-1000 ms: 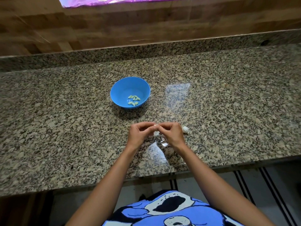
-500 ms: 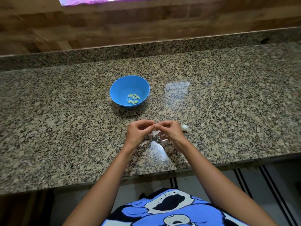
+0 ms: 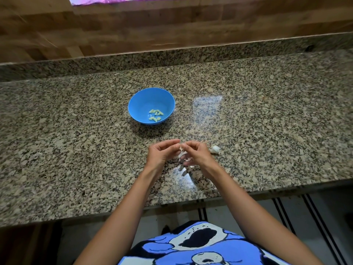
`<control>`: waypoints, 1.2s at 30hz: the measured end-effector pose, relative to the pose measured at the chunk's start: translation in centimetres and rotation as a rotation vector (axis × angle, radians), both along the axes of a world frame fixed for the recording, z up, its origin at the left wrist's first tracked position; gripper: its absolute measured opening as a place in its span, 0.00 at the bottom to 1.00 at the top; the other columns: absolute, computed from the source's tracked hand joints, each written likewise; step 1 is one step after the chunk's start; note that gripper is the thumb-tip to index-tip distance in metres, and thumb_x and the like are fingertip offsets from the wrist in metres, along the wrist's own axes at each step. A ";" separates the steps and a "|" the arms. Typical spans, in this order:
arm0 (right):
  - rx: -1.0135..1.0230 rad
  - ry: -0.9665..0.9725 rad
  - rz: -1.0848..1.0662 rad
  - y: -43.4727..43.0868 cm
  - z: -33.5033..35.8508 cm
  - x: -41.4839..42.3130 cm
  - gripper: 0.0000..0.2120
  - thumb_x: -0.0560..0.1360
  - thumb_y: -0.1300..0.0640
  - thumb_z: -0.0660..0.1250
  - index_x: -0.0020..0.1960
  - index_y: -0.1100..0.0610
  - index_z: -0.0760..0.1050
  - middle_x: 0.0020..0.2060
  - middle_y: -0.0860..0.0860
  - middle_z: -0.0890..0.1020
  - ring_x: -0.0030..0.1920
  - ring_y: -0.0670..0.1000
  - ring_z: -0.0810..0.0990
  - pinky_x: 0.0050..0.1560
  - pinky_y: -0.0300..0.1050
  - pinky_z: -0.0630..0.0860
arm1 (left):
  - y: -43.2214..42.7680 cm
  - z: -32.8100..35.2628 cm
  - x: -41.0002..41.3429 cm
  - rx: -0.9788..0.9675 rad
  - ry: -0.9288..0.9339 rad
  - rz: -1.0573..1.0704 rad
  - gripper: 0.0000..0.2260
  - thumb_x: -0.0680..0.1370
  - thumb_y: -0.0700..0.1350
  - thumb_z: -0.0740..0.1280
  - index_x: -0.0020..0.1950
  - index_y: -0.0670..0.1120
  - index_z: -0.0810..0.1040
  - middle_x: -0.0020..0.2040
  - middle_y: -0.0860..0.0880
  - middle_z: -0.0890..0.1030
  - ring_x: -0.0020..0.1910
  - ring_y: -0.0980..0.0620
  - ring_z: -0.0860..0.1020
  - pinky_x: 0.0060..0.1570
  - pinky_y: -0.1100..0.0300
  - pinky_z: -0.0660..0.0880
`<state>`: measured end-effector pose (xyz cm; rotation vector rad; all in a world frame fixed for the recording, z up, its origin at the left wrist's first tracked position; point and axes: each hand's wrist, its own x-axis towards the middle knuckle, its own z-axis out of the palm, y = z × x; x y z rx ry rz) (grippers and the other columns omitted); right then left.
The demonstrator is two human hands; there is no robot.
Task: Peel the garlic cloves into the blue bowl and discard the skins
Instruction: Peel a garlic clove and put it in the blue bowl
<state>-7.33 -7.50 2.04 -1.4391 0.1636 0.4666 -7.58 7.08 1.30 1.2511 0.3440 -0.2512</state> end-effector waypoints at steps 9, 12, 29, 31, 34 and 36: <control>0.068 0.137 -0.116 0.5 -0.3 -0.6 0.06 0.74 0.60 0.68 0.48 0.61 0.77 0.40 0.57 0.82 0.31 0.52 0.81 0.33 0.40 0.80 | -0.4 -0.7 -0.4 0.044 -0.007 0.099 0.07 0.71 0.30 0.70 0.45 0.39 0.82 0.40 0.46 0.85 0.38 0.50 0.82 0.44 0.58 0.80; -0.010 0.049 -0.123 0.4 -0.4 -0.8 0.06 0.70 0.64 0.71 0.46 0.64 0.78 0.37 0.57 0.82 0.31 0.50 0.81 0.33 0.39 0.80 | -0.4 -0.9 -0.4 0.055 0.003 0.108 0.07 0.71 0.30 0.70 0.45 0.39 0.82 0.40 0.46 0.85 0.38 0.51 0.82 0.42 0.60 0.81; -0.399 -0.027 -0.190 -0.7 -2.0 -0.5 0.04 0.70 0.63 0.72 0.40 0.55 0.80 0.38 0.52 0.83 0.42 0.53 0.82 0.46 0.45 0.80 | 2.1 -2.5 0.3 0.260 0.053 0.026 0.08 0.71 0.33 0.71 0.49 0.40 0.82 0.49 0.41 0.84 0.46 0.47 0.83 0.47 0.59 0.81; -0.408 -0.035 -0.200 -0.5 -2.2 -0.6 0.05 0.71 0.64 0.71 0.42 0.55 0.80 0.39 0.52 0.83 0.41 0.51 0.82 0.45 0.43 0.80 | 2.7 -3.2 0.7 0.572 -0.036 0.001 0.06 0.71 0.38 0.73 0.48 0.44 0.83 0.48 0.47 0.84 0.45 0.51 0.82 0.48 0.60 0.80; -0.353 0.001 -0.194 -0.5 -2.1 -0.5 0.08 0.74 0.64 0.67 0.53 0.59 0.79 0.47 0.53 0.83 0.39 0.49 0.80 0.38 0.39 0.78 | 3.5 -3.3 0.8 0.844 -0.100 -0.047 0.08 0.72 0.42 0.73 0.51 0.45 0.83 0.51 0.51 0.83 0.48 0.55 0.80 0.48 0.68 0.76; -0.284 0.034 -0.219 -0.9 -1.9 -0.6 0.10 0.75 0.64 0.65 0.55 0.61 0.79 0.48 0.54 0.82 0.37 0.48 0.79 0.38 0.41 0.78 | 3.2 -3.1 0.3 0.986 -0.173 -0.070 0.10 0.74 0.42 0.71 0.55 0.45 0.82 0.57 0.49 0.80 0.54 0.52 0.77 0.56 0.61 0.75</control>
